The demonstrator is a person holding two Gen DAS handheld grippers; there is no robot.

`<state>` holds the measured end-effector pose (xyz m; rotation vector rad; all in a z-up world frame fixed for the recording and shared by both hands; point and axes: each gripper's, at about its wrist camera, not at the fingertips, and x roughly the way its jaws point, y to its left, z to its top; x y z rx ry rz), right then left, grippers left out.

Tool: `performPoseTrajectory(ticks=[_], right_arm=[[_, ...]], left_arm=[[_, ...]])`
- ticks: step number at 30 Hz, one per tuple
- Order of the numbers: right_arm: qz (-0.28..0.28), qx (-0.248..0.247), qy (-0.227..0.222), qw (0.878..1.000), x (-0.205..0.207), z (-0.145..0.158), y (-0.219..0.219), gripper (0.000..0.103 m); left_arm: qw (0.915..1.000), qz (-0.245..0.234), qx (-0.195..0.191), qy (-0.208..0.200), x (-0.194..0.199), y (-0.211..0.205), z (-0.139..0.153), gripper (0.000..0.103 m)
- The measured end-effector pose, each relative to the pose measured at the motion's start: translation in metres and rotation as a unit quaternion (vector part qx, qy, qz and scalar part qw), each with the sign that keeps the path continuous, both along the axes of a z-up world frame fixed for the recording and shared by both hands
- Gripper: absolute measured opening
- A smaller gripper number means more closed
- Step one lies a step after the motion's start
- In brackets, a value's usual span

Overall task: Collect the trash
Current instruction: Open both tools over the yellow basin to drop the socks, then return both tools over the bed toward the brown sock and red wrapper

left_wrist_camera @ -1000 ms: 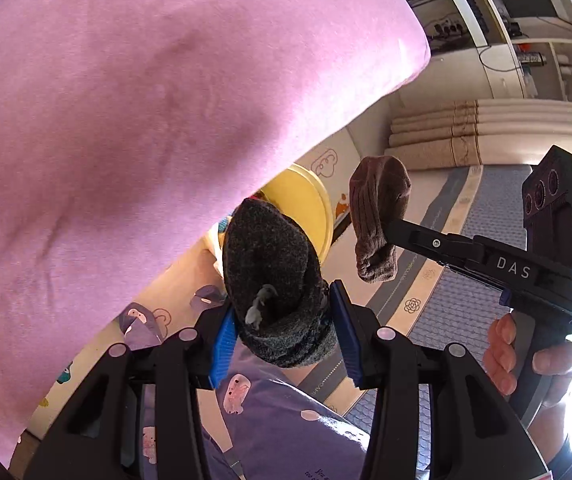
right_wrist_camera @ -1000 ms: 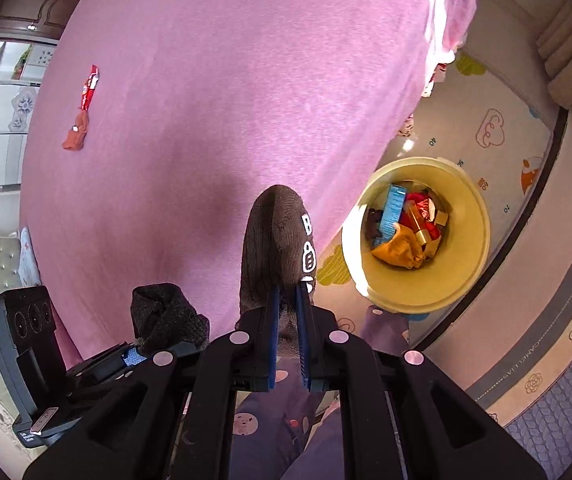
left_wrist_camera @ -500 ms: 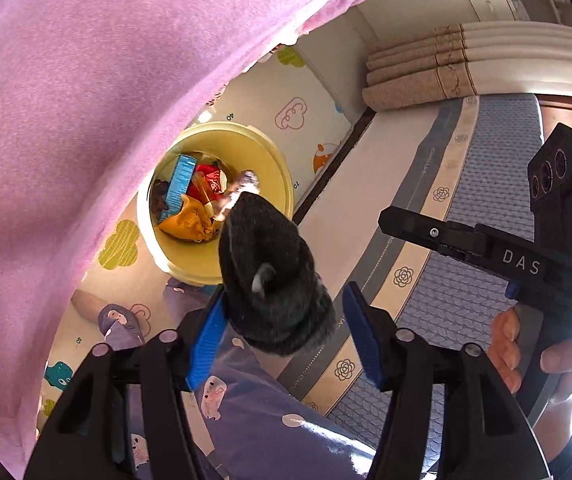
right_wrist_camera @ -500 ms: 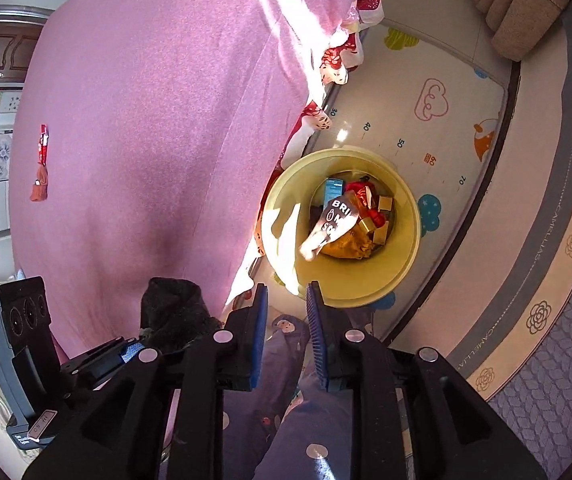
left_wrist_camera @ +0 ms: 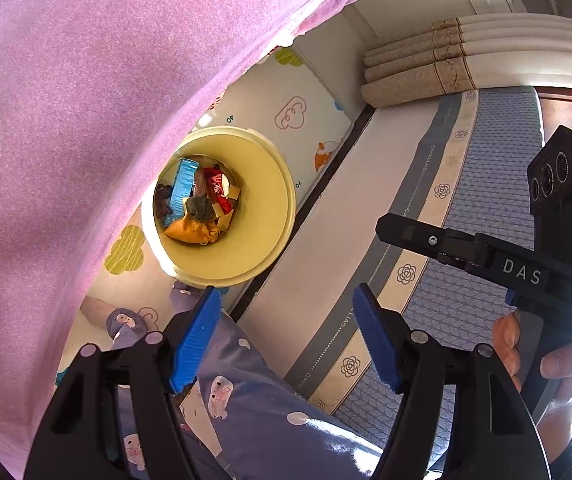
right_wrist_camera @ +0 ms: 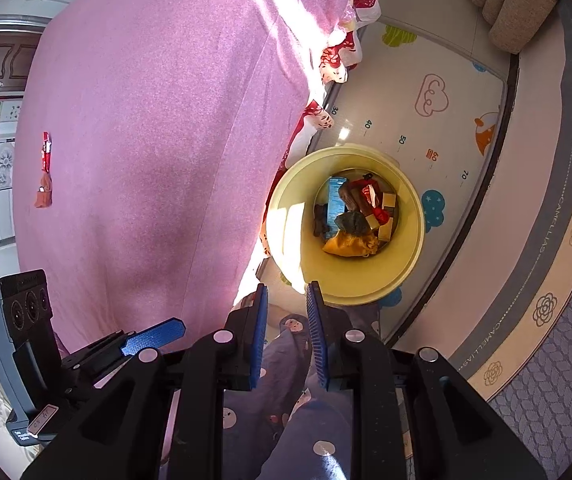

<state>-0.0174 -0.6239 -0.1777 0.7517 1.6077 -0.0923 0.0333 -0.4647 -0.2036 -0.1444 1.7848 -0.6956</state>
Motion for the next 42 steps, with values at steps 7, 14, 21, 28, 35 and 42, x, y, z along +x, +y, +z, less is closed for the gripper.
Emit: performPoseTrajectory(ticks=[7, 14, 21, 28, 35, 42], right_arm=[[0.039, -0.001, -0.02, 0.999, 0.027, 0.016, 0.053, 0.021], [0.078, 0.003, -0.042, 0.996, 0.056, 0.028, 0.127, 0.021], [0.114, 0.01, -0.068, 0.991, 0.086, 0.038, 0.209, 0.022], [0.13, 0.008, -0.095, 0.987, 0.122, 0.051, 0.264, 0.034], [0.142, -0.003, -0.117, 0.983, 0.162, 0.063, 0.297, 0.042], [0.151, 0.004, -0.122, 0.981, 0.212, 0.064, 0.318, 0.045]], left_arm=[[0.9992, 0.032, -0.006, -0.022, 0.012, 0.049, 0.017, 0.069], [0.9967, 0.068, -0.002, -0.044, 0.02, 0.127, 0.034, 0.069], [0.99, 0.119, 0.016, -0.074, 0.042, 0.221, 0.049, 0.069], [0.9799, 0.16, 0.032, -0.115, 0.079, 0.288, 0.069, 0.069], [0.9713, 0.186, 0.04, -0.143, 0.113, 0.328, 0.085, 0.07], [0.9652, 0.206, 0.048, -0.154, 0.155, 0.35, 0.09, 0.072]])
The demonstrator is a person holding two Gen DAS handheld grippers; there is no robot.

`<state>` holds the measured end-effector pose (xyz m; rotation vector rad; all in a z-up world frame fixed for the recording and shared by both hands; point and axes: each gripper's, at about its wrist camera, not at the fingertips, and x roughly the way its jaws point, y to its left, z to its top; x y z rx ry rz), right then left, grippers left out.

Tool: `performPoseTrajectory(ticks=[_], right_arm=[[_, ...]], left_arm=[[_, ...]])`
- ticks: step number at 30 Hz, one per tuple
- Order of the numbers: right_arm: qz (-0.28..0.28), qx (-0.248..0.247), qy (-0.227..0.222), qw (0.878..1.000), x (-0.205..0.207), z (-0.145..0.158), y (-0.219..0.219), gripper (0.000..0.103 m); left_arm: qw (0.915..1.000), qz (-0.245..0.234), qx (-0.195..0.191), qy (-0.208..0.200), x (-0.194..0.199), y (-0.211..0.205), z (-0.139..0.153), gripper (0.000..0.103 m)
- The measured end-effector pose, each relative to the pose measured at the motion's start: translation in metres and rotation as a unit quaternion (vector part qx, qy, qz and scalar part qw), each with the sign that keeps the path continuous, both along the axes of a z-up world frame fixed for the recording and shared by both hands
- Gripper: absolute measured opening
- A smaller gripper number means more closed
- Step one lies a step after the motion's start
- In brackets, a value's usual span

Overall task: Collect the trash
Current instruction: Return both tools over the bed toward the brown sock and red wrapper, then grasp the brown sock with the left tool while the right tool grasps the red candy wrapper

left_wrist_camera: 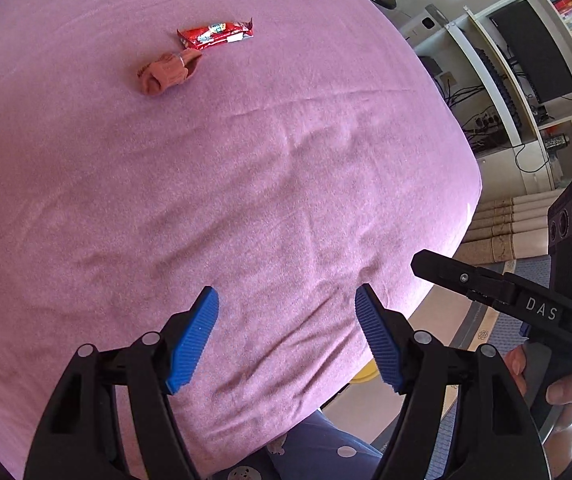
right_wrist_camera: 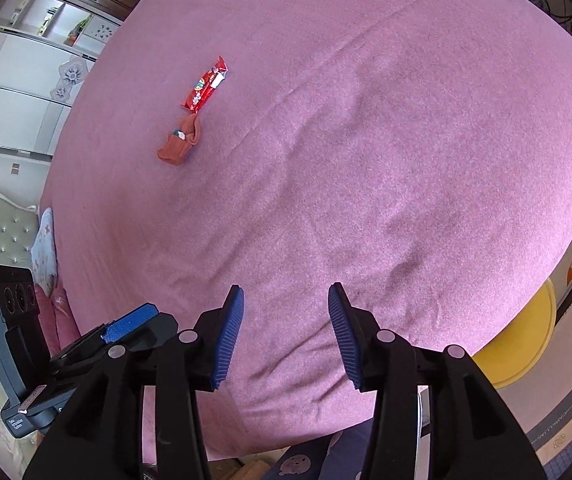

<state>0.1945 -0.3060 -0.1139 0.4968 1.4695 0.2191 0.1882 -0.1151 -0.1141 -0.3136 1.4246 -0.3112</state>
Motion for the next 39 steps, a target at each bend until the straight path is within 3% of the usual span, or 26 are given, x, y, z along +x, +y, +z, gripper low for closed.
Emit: performPoseTrajectory(ticks=[18, 24, 33, 39], right_arm=[[0.046, 0.02, 0.036, 0.998, 0.146, -0.05, 0.051, 0.046], [0.04, 0.027, 0.049, 0.998, 0.185, -0.071, 0.059, 0.046], [0.026, 0.039, 0.067, 0.997, 0.226, -0.102, 0.074, 0.046], [0.021, 0.042, 0.066, 0.997, 0.25, -0.112, 0.089, 0.046]], left_arm=[[0.9984, 0.037, 0.039, 0.019, 0.151, 0.043, -0.038, 0.072], [0.9969, -0.002, 0.072, 0.032, 0.194, 0.043, -0.064, 0.072], [0.9932, -0.011, 0.103, 0.053, 0.236, 0.054, -0.108, 0.072], [0.9929, 0.021, 0.098, 0.064, 0.248, 0.079, -0.121, 0.044]])
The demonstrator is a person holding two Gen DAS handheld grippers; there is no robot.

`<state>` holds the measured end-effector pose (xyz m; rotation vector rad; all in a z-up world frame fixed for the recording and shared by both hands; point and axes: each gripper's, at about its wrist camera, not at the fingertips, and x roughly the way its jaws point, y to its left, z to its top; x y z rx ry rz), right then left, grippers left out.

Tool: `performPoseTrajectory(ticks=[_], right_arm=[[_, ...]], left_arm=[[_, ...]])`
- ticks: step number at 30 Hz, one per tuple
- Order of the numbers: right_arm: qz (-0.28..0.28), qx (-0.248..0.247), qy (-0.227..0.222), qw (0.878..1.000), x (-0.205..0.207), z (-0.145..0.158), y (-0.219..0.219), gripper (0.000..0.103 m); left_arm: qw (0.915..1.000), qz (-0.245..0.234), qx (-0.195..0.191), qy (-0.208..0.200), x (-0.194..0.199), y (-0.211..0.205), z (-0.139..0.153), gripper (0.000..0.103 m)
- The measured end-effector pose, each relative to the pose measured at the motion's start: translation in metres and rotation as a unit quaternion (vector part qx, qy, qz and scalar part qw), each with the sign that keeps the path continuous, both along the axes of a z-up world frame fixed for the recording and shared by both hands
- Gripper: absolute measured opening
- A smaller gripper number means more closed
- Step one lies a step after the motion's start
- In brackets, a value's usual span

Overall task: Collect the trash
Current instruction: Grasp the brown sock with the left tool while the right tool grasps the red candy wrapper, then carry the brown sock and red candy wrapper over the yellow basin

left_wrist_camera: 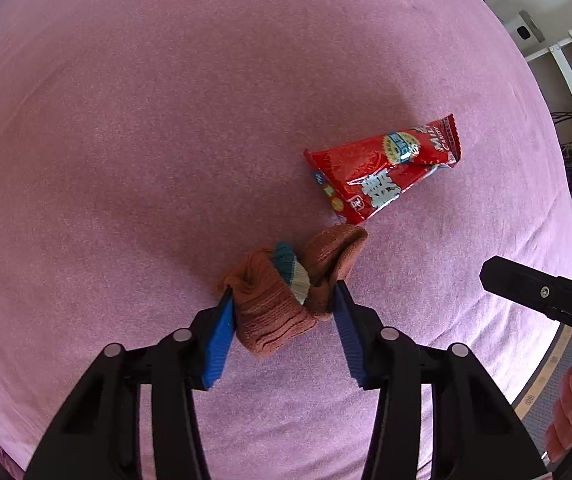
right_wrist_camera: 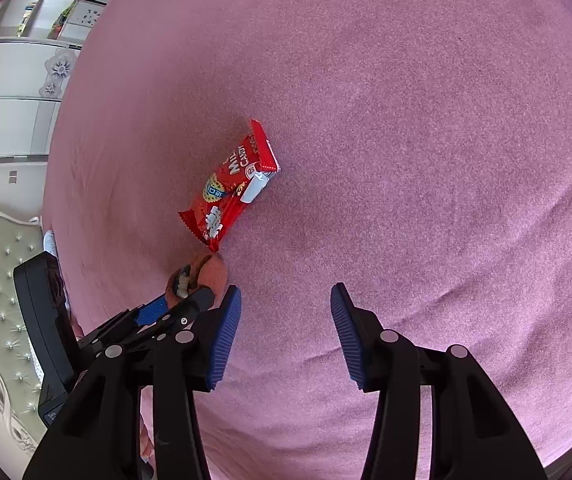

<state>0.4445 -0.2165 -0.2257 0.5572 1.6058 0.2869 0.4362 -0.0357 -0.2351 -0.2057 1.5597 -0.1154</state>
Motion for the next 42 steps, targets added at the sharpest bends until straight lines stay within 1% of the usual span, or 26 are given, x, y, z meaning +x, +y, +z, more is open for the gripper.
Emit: performPoseTrajectory(ticks=[1, 4, 8, 10, 14, 18, 20, 22, 23, 24, 28, 32, 40, 42], right_arm=[[-0.001, 0.0, -0.001, 1.0, 0.005, -0.001, 0.003, 0.046], [-0.009, 0.003, 0.002, 1.0, 0.018, -0.008, 0.013, 0.046], [-0.04, 0.023, 0.016, 0.999, 0.035, -0.019, 0.022, 0.046], [-0.049, 0.025, 0.022, 0.998, 0.041, -0.024, 0.028, 0.046], [-0.054, 0.014, 0.027, 0.998, 0.05, -0.029, 0.041, 0.046], [-0.057, -0.007, 0.03, 0.998, 0.056, -0.033, 0.05, 0.048], [-0.046, -0.03, 0.027, 0.998, 0.056, -0.034, 0.054, 0.04], [-0.035, -0.038, 0.015, 0.999, 0.054, -0.031, 0.056, 0.035], [-0.027, -0.036, 0.009, 0.999, 0.051, -0.028, 0.056, 0.029], [-0.021, -0.035, 0.006, 0.999, 0.047, -0.027, 0.056, 0.028], [-0.007, -0.036, 0.001, 0.999, 0.025, -0.021, 0.049, 0.027], [0.014, -0.039, -0.004, 0.999, -0.002, -0.012, 0.038, 0.027], [0.059, -0.046, -0.006, 0.997, -0.074, 0.013, 0.007, 0.027], [0.06, -0.044, -0.005, 0.997, -0.095, 0.02, -0.002, 0.027]], left_arm=[[1.0, 0.007, -0.006, 0.0, 0.001, 0.005, 0.0, 0.039], [0.9988, 0.034, -0.035, 0.001, 0.003, 0.02, -0.001, 0.035], [0.9954, 0.067, -0.068, -0.001, 0.0, 0.034, -0.003, 0.035], [0.9932, 0.082, -0.082, -0.003, -0.003, 0.039, -0.004, 0.035], [0.9879, 0.112, -0.107, -0.006, -0.012, 0.056, -0.002, 0.035], [0.984, 0.13, -0.121, -0.006, -0.017, 0.064, 0.0, 0.035], [0.9834, 0.134, -0.123, -0.007, -0.019, 0.066, 0.001, 0.035], [0.9825, 0.138, -0.125, -0.008, -0.024, 0.069, 0.002, 0.035], [0.9821, 0.14, -0.126, -0.008, -0.024, 0.065, 0.002, 0.035], [0.9818, 0.141, -0.127, -0.008, -0.026, 0.063, 0.003, 0.035], [0.9817, 0.14, -0.129, -0.006, -0.034, 0.067, 0.006, 0.035], [0.9793, 0.147, -0.14, -0.002, -0.054, 0.068, 0.011, 0.035], [0.9809, 0.133, -0.142, 0.013, -0.117, 0.042, 0.025, 0.035], [0.9814, 0.127, -0.143, 0.015, -0.135, 0.033, 0.029, 0.035]])
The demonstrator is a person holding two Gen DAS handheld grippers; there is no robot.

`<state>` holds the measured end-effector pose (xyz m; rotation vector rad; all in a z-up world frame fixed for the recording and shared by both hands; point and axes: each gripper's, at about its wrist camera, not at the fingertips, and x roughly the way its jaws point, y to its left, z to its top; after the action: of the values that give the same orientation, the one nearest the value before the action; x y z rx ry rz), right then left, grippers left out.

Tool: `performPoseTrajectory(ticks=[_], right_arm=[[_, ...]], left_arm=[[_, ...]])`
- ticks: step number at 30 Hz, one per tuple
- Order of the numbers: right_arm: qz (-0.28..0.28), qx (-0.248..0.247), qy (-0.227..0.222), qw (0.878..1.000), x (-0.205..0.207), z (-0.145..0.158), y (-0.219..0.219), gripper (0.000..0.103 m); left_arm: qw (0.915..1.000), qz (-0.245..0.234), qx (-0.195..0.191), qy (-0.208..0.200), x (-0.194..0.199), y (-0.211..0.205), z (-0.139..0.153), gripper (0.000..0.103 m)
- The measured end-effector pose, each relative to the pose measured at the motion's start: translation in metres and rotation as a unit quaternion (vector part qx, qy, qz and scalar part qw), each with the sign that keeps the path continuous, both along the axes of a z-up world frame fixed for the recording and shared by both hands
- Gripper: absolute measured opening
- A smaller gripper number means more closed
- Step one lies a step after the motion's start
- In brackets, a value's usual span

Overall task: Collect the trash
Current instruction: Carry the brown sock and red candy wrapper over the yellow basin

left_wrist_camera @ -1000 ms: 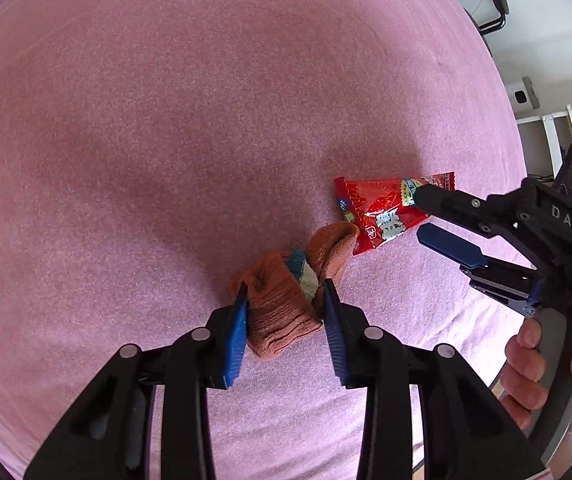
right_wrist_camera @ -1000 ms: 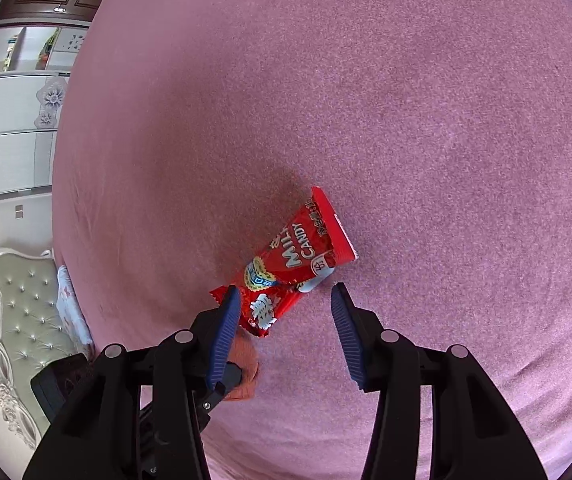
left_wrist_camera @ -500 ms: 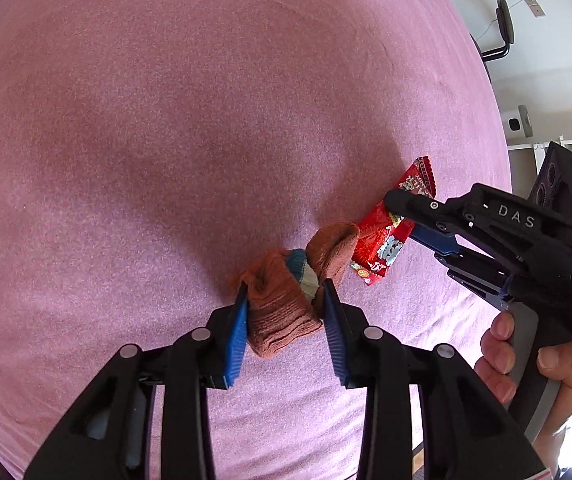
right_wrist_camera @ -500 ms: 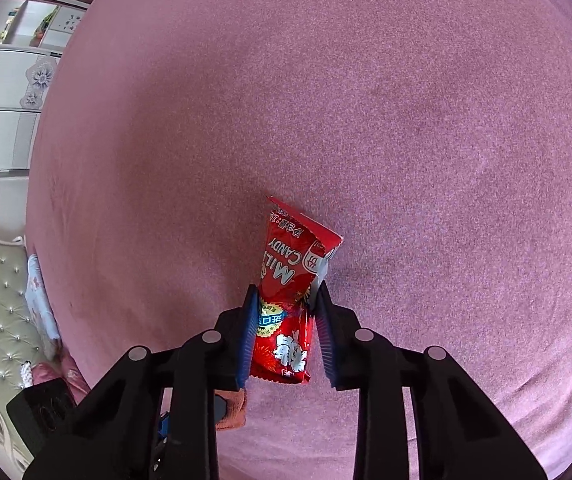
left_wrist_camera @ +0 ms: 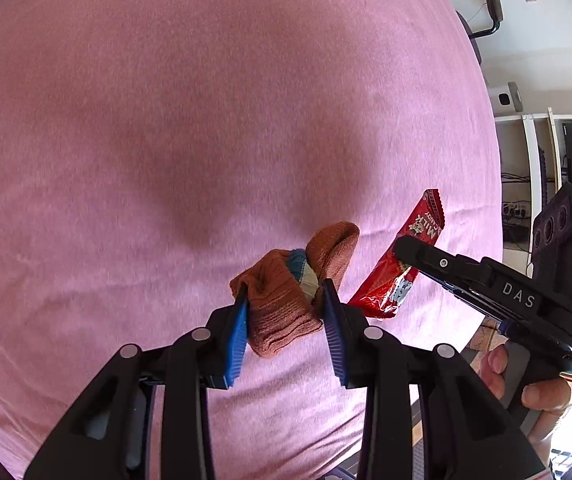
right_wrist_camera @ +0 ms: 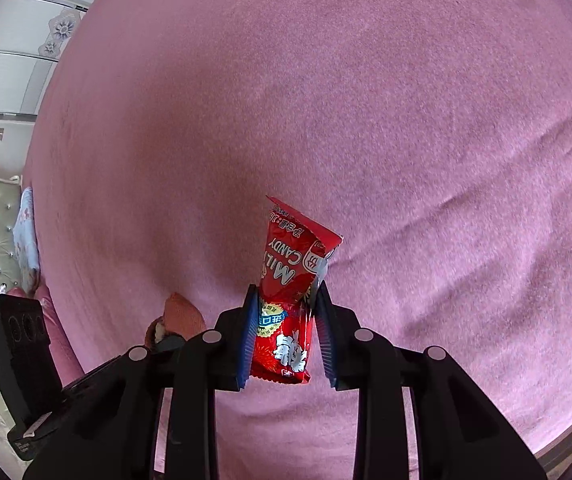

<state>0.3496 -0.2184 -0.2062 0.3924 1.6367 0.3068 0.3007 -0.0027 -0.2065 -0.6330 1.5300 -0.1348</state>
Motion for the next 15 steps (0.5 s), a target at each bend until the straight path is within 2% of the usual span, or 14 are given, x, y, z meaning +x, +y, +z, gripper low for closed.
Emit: performPoseTrajectory(ticks=[10, 15], right_arm=[[-0.021, 0.013, -0.004, 1.0, -0.098, 0.036, -0.04, 0.027], [-0.048, 0.021, -0.017, 0.998, -0.149, 0.056, -0.076, 0.027]], left_arm=[[0.9993, -0.035, -0.002, -0.008, -0.089, -0.045, 0.024, 0.035], [0.9977, -0.065, -0.004, -0.016, -0.125, -0.077, 0.035, 0.035]])
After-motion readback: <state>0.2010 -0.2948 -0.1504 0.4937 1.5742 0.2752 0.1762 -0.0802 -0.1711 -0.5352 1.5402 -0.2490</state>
